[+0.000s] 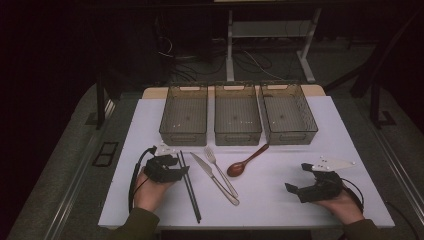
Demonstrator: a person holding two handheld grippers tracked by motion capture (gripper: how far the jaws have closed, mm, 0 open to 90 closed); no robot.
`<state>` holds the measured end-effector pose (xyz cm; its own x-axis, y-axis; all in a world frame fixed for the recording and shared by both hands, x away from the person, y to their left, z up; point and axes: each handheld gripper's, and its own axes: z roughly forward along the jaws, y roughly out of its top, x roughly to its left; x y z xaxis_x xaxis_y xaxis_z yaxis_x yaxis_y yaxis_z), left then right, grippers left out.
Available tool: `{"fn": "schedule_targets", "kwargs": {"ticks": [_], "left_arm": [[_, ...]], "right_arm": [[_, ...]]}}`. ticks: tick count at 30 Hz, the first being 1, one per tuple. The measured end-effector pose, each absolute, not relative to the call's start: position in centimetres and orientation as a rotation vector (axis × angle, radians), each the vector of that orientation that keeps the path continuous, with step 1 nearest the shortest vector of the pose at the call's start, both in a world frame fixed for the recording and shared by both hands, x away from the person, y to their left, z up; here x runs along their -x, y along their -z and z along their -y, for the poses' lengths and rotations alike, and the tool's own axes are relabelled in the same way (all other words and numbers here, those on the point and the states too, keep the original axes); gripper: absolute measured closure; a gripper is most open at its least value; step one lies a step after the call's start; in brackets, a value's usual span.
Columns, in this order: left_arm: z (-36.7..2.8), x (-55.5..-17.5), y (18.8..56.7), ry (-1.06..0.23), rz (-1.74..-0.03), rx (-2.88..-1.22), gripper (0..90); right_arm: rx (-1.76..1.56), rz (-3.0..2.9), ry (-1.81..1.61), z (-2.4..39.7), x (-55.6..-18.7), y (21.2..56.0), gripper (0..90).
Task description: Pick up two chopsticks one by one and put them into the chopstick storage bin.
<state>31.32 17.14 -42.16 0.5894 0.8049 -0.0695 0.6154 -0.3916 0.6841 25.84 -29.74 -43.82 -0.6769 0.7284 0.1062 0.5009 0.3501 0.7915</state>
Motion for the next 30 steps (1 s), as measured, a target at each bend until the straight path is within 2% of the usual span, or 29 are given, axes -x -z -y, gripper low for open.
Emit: {"fn": "schedule_targets", "kwargs": {"ticks": [10, 19, 30], "left_arm": [[-16.5, -34.6, 43.3, -0.378, -1.259, -2.105, 48.7], [-16.3, -34.9, 44.0, -0.388, -1.293, -2.131, 51.9], [-16.2, -35.0, 44.1, -0.418, -1.258, -2.154, 65.4]], "right_arm": [[-1.104, -2.348, -1.234, 29.9, -25.8, 43.8, 3.3], [-1.106, -2.345, -1.236, 29.9, -25.8, 43.8, 3.3], [-1.099, -2.352, -1.231, 29.8, -25.8, 43.8, 3.3]]}}
